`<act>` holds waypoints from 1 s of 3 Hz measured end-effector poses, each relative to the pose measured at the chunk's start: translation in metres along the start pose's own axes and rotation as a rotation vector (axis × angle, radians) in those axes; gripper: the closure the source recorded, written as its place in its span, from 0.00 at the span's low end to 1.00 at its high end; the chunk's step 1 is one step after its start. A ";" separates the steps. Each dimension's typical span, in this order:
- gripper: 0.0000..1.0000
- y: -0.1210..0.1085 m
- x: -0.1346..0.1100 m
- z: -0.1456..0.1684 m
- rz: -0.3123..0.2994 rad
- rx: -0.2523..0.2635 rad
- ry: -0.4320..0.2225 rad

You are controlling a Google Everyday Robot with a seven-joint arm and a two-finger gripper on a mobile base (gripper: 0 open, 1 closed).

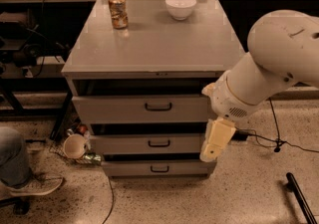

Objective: Open top drawer

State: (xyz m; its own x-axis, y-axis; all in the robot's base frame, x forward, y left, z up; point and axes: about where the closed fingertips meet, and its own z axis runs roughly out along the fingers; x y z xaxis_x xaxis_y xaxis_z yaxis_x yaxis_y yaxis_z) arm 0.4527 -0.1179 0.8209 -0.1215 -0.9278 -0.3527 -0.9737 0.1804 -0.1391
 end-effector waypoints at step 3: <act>0.00 -0.032 0.025 0.025 0.017 0.101 0.078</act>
Offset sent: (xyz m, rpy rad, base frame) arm 0.0093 -0.0062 -0.0120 -0.0657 -0.0452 -0.0689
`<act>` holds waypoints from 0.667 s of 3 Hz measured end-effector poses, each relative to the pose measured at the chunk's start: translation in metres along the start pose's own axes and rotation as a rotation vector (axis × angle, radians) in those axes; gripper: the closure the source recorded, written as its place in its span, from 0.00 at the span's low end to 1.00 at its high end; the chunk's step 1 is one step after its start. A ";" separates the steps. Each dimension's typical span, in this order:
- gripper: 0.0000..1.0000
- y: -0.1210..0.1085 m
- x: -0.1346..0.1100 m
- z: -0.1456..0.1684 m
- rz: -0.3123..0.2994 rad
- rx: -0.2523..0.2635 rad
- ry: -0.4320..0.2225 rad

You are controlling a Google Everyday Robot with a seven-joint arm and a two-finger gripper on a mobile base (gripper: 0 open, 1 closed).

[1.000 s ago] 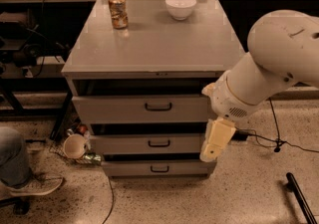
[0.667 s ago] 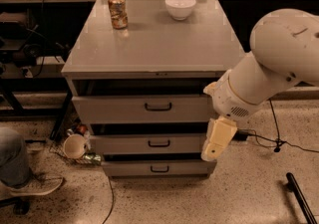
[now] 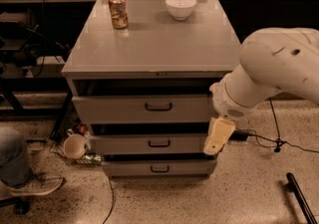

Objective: Open top drawer

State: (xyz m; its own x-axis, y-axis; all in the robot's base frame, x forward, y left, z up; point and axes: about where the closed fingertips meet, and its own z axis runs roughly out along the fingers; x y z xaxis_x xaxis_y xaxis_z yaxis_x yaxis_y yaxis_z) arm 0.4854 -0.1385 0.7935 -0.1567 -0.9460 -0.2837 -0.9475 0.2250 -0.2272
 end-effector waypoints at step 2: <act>0.00 -0.072 0.038 0.062 -0.034 0.109 0.094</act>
Offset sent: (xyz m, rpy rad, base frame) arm 0.1284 -0.0522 -0.0900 -0.1569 -0.1027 -0.0259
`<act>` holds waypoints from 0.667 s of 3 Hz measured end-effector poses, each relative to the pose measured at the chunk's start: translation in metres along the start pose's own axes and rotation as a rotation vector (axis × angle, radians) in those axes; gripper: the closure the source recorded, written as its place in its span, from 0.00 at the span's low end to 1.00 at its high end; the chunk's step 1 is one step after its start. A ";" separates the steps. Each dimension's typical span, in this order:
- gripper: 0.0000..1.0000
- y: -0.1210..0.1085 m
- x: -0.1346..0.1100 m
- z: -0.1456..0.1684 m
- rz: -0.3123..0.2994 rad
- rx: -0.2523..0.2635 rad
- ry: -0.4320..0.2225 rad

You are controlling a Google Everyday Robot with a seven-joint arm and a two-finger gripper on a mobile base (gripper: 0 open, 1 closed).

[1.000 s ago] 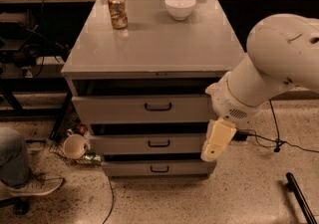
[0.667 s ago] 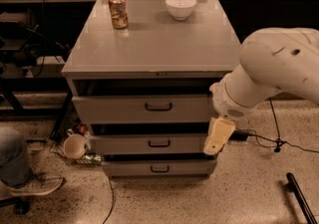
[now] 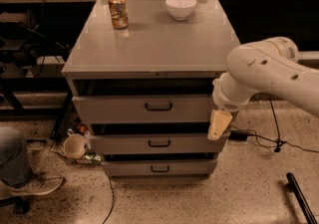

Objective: Open top drawer

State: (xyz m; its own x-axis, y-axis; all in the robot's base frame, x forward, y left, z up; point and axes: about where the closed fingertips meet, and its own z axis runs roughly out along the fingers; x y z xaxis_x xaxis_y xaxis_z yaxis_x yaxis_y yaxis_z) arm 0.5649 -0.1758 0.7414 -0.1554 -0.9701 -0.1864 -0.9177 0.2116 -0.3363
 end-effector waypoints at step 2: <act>0.00 0.001 0.002 0.012 -0.025 -0.001 0.015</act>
Offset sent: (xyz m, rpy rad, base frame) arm 0.0060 0.0016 -0.0217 -0.0450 -0.0017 0.0415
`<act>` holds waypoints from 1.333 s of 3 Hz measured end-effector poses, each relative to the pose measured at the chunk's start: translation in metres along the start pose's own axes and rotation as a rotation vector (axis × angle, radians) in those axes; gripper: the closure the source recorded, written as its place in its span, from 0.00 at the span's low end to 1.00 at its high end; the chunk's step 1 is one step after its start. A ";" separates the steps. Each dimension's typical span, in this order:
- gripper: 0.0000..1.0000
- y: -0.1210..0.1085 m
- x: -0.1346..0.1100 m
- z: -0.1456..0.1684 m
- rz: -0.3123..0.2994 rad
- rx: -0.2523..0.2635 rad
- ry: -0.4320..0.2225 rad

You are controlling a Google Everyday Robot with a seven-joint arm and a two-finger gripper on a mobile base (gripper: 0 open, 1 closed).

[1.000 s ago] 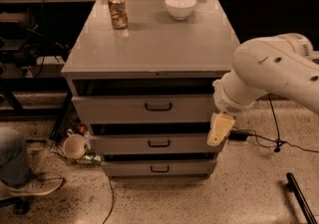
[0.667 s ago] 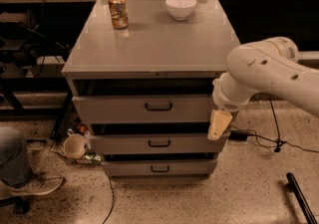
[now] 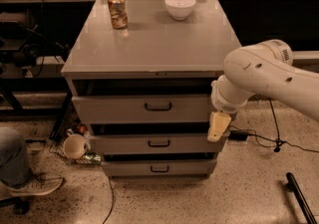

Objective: Open top drawer

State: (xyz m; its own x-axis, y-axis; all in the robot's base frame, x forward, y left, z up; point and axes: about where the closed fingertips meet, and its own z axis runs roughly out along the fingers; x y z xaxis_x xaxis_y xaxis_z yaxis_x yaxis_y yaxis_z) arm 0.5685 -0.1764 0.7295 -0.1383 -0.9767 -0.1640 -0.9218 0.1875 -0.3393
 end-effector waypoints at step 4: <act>0.00 -0.047 -0.023 0.082 -0.188 0.000 -0.005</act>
Offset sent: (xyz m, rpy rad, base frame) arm 0.0650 0.0212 -0.0361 -0.1193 -0.1207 0.1809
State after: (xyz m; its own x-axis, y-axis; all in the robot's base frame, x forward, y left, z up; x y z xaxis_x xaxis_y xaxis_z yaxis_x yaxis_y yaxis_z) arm 0.6447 -0.1545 0.6737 0.0380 -0.9941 -0.1020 -0.9314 0.0017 -0.3639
